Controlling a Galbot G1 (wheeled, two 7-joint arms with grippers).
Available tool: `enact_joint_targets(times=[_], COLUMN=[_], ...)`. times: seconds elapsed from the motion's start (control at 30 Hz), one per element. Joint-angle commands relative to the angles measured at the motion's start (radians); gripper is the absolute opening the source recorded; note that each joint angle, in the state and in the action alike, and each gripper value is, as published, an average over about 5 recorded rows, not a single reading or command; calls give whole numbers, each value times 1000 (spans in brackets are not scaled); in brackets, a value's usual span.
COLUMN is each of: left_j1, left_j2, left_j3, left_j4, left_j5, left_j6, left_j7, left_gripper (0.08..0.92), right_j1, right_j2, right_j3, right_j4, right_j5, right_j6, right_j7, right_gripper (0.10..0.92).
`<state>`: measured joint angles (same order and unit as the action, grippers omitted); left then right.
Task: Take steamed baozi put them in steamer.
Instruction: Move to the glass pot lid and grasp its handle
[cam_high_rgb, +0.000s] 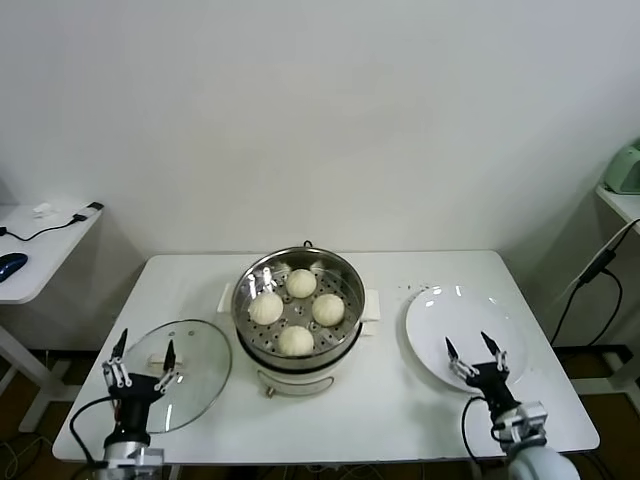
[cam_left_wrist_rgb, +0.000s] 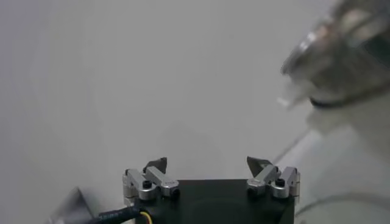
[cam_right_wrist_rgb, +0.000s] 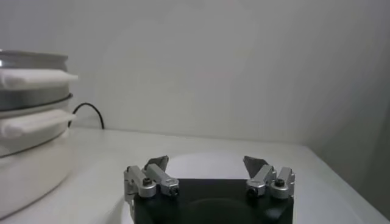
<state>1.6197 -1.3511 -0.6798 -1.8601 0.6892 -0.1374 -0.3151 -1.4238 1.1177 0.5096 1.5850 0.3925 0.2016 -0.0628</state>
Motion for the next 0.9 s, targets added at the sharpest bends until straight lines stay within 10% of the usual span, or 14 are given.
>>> enact_joint_targets(times=[0.03, 0.9], left_j1=[-8, -145], left_j2=[54, 71], left_j3=[-15, 12], left_j4=[187, 407], left_j5=[479, 551], left_j6=[-5, 64], left_j7=[-153, -141], left_gripper=[823, 823], right_j1=[-83, -78], right_j2=[74, 92], right_j3=[25, 21], right_j4=[-17, 2], right_j5=[-48, -50], right_j6=[67, 71], right_j7=[64, 78], right_gripper=[823, 823])
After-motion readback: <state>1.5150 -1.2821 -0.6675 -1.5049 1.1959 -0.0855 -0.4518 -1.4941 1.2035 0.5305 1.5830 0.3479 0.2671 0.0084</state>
